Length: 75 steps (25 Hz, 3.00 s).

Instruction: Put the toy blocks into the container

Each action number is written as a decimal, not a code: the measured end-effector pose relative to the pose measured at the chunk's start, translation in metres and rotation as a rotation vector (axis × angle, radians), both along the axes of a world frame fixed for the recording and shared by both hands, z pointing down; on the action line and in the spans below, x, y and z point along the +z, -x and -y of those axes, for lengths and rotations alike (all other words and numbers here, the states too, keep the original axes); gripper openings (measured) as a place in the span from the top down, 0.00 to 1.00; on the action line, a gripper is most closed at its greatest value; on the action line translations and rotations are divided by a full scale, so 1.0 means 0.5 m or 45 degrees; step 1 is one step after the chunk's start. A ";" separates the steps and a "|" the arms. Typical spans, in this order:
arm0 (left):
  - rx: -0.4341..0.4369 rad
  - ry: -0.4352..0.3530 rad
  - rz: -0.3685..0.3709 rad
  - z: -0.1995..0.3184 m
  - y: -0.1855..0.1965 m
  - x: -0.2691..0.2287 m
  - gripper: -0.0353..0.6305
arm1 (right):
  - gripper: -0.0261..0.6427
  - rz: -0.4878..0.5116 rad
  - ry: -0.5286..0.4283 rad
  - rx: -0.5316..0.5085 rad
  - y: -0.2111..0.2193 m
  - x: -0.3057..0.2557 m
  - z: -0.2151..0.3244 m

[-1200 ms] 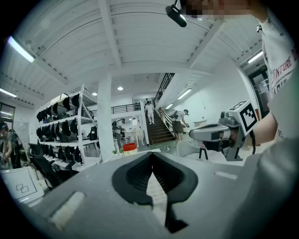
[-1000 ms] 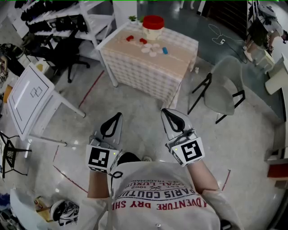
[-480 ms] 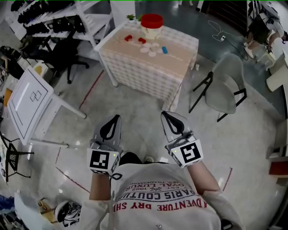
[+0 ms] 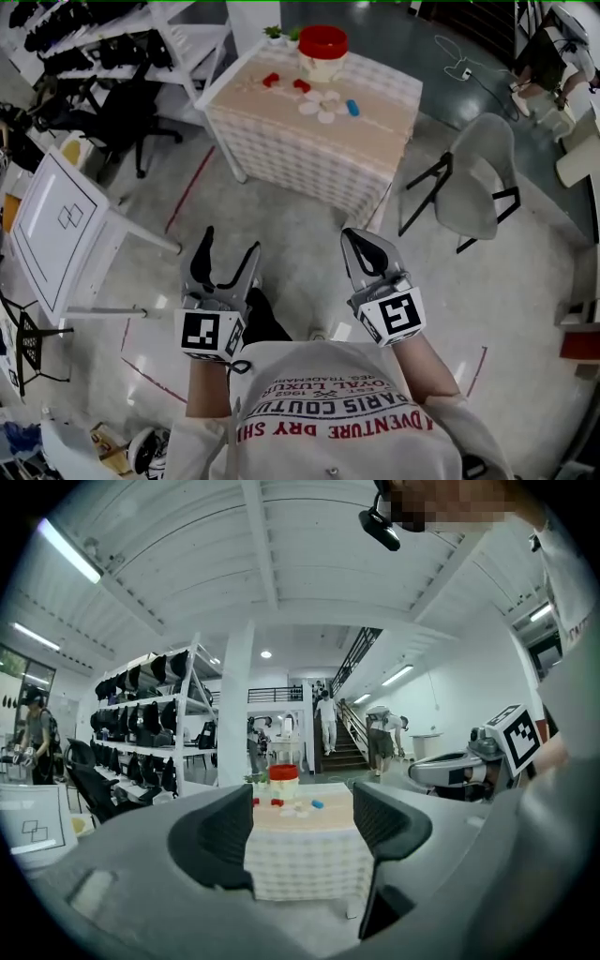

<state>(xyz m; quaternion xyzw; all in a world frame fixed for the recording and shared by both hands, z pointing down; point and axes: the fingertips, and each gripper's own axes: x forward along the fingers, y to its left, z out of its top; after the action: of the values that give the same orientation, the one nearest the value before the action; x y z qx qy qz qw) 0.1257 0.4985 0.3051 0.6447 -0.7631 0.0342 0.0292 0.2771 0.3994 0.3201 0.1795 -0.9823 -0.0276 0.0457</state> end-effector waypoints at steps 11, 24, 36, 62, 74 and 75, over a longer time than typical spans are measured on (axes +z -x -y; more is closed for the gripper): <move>0.174 -0.015 -0.070 0.181 0.353 0.020 0.45 | 0.96 -0.064 -0.009 0.161 0.336 0.011 0.140; 0.305 0.083 -0.121 0.361 0.634 0.067 0.45 | 0.96 -0.110 -0.002 0.324 0.588 0.018 0.312; 0.436 0.180 -0.089 0.673 0.639 0.125 0.45 | 0.96 -0.081 0.049 0.354 0.615 0.075 0.612; 0.462 0.778 -0.187 1.132 0.709 0.550 0.45 | 0.96 -0.204 0.205 0.368 0.653 0.271 1.033; 0.436 0.941 -0.189 1.186 0.750 0.665 0.68 | 0.96 -0.234 0.250 0.475 0.675 0.335 1.108; 0.437 0.942 -0.184 1.185 0.750 0.667 0.70 | 0.96 -0.242 0.251 0.474 0.678 0.337 1.109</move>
<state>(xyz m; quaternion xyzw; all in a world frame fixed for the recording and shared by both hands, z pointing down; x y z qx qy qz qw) -0.2492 -0.0938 0.6385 0.7092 -0.5769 0.2652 0.3065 -0.0617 -0.1549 0.4887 0.3488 -0.9215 0.0605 0.1598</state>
